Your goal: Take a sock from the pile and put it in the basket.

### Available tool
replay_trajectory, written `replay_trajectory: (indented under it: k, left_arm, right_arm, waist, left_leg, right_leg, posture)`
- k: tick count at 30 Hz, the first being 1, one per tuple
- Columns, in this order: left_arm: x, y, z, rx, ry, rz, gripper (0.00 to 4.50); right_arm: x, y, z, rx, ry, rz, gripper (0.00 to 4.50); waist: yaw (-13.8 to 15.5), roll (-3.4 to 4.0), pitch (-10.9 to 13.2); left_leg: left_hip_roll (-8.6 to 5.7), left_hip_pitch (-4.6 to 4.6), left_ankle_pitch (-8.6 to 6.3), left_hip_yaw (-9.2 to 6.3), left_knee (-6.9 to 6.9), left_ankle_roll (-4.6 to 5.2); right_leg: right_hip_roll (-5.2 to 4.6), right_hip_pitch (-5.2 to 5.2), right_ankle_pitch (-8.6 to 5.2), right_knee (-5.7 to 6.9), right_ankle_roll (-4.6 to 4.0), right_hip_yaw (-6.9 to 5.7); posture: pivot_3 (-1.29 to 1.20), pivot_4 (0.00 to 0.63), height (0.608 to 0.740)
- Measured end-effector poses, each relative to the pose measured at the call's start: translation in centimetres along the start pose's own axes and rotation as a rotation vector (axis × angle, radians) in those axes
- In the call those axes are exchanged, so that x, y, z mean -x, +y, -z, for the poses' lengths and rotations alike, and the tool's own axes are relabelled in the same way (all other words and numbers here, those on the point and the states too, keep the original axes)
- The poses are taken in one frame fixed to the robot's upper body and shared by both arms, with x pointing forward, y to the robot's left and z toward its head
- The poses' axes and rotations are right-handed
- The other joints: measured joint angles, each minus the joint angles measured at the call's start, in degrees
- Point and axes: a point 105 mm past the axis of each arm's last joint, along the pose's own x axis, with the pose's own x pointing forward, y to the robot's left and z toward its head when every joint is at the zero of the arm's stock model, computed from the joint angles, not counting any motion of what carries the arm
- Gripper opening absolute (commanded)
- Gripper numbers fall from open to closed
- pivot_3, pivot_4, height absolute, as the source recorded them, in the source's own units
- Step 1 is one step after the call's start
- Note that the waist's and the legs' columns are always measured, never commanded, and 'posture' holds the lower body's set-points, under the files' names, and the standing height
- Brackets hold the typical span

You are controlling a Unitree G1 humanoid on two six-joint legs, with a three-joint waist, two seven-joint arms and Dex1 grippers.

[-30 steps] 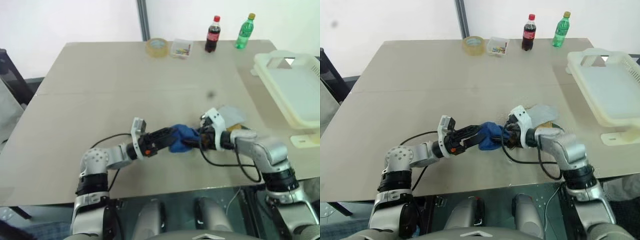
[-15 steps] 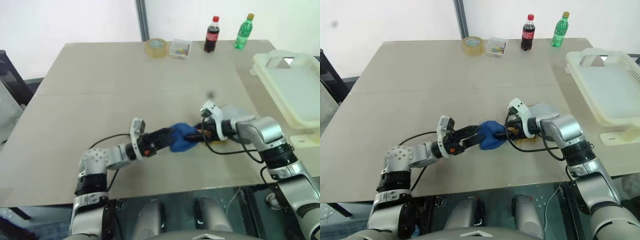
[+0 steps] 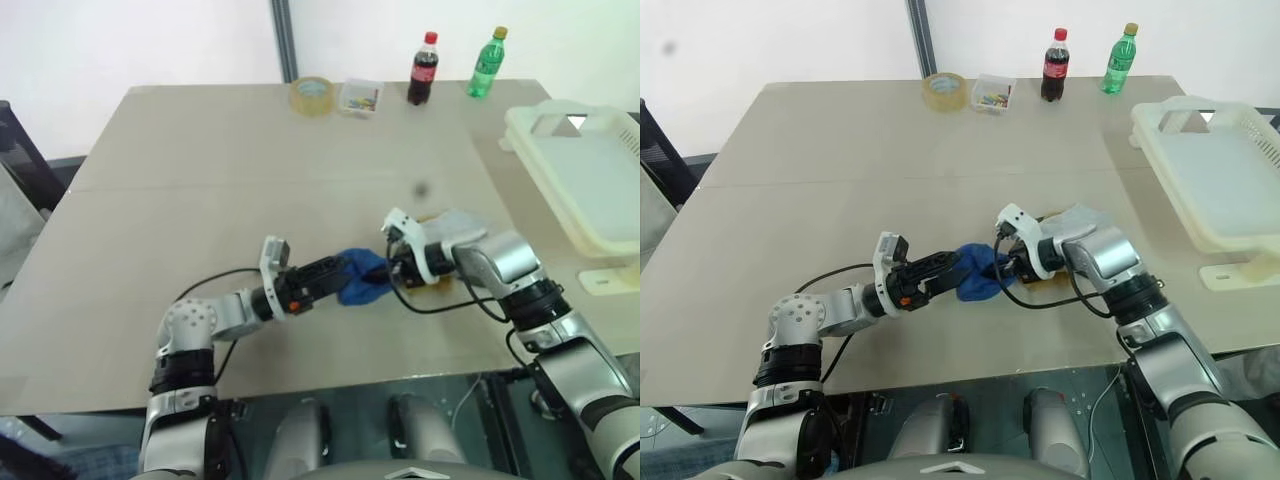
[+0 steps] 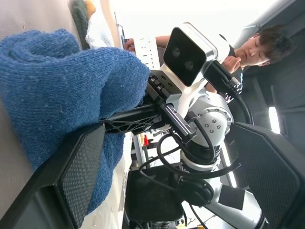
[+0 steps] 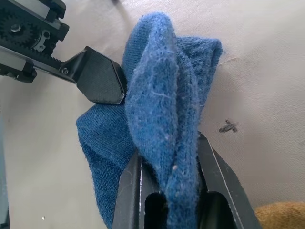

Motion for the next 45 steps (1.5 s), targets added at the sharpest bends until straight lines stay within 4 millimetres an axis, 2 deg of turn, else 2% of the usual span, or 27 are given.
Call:
replay_trajectory:
  k: [12,15,18,22,25,30,33,36,40,41,45]
  left_arm:
    - [0.7,-0.3,0.1,-0.036,-0.02,0.011,4.5]
    - [2.4,-1.6,-0.5,-0.185,-0.065,0.048,4.5]
    - [3.7,-2.2,-0.7,-0.353,-0.03,0.011,4.5]
    - [3.8,-2.3,-0.6,-0.497,0.003,0.009,4.5]
    - [3.7,-2.2,-1.0,-0.629,0.025,-0.019,4.5]
    - [2.5,-1.4,-1.3,-0.847,0.065,-0.084,4.5]
    - [0.9,-1.7,-1.9,-0.972,0.054,-0.093,4.5]
    - [-1.0,-3.5,-3.2,-1.091,-0.007,-0.076,4.5]
    - [-2.6,-5.6,-3.8,-1.2,-0.033,-0.035,4.5]
    - [-3.6,-6.5,-3.8,-1.243,-0.032,-0.001,4.5]
    - [-5.0,-8.4,-3.8,-1.321,-0.022,0.082,4.5]
  right_arm:
    - [0.0,-0.1,-0.1,-0.023,-0.017,0.013,0.02]
    - [0.7,-0.1,-0.2,-0.075,-0.059,0.027,0.02]
    - [2.0,-0.2,-0.8,-0.15,-0.122,0.05,0.02]
    - [4.2,0.0,-2.1,-0.172,-0.212,0.098,0.02]
    - [5.4,-0.2,-1.6,-0.233,-0.258,0.14,0.02]
    - [8.4,-0.5,-1.6,-0.334,-0.383,0.232,0.02]
    - [11.4,-1.0,-1.5,-0.392,-0.49,0.339,0.02]
    - [16.1,-1.9,-0.6,-0.465,-0.631,0.498,0.02]
    - [20.7,-2.8,0.8,-0.527,-0.744,0.689,0.02]
    - [22.4,-3.2,1.0,-0.543,-0.78,0.766,0.02]
    - [25.6,-3.5,0.0,-0.57,-0.882,0.856,0.02]
  waist:
    - [-0.14,0.01,0.01]
    - [0.16,0.02,0.04]
    - [0.68,0.1,0.11]
    - [1.39,0.11,0.12]
    - [1.85,0.11,0.13]
    - [1.89,0.13,0.13]
    - [2.34,0.14,0.14]
    - [3.16,0.14,0.14]
    - [3.14,0.16,0.15]
    - [3.14,0.21,0.17]
    - [2.5,0.24,0.17]
  left_leg:
    - [0.05,0.09,0.0,0.12,-0.01,-0.02]
    - [0.08,-0.21,0.05,0.05,0.0,-0.11]
    - [-0.03,-0.34,0.05,0.08,-0.01,-0.11]
    - [-0.08,-0.49,0.0,0.11,-0.01,-0.02]
    - [-0.08,-0.66,-0.01,0.05,-0.05,-0.01]
    - [-0.09,-1.21,0.05,0.01,-0.03,-0.07]
    - [-0.11,-1.25,0.01,-0.04,-0.02,0.0]
    - [-0.19,-1.25,-0.01,-0.01,0.0,0.04]
    - [-0.24,-1.23,-0.01,0.03,0.01,0.05]
    - [-0.24,-1.23,0.0,0.05,0.02,0.05]
    - [-0.16,-1.16,0.0,0.06,0.05,0.04]
  right_leg:
    - [0.0,-0.08,-0.1,0.17,-0.17,0.11]
    - [-0.09,-0.37,-0.11,0.24,-0.22,0.06]
    - [-0.38,-0.48,-0.13,0.24,-0.25,0.04]
    - [-0.5,-0.49,-0.12,-0.03,-0.25,0.0]
    - [-0.51,-0.56,-0.12,-0.15,-0.25,-0.08]
    - [-0.47,-0.95,0.03,-0.21,-0.02,-0.16]
    - [-0.43,-0.93,0.05,-0.22,0.01,-0.25]
    - [-0.38,-0.91,0.05,-0.24,0.04,-0.26]
    - [-0.27,-0.9,0.05,-0.21,0.05,-0.25]
    - [-0.24,-0.9,0.05,-0.18,0.05,-0.22]
    - [-0.07,-0.9,0.05,-0.11,0.05,-0.1]
  posture:
    - [0.0,0.15,0.74]
    - [0.0,0.15,0.74]
    - [0.0,0.15,0.74]
    - [0.0,0.15,0.74]
    - [0.0,0.15,0.74]
    - [0.0,0.15,0.74]
    - [0.0,0.15,0.74]
    - [0.0,0.15,0.74]
    - [0.0,0.15,0.74]
    - [0.0,0.15,0.74]
    - [0.0,0.15,0.74]
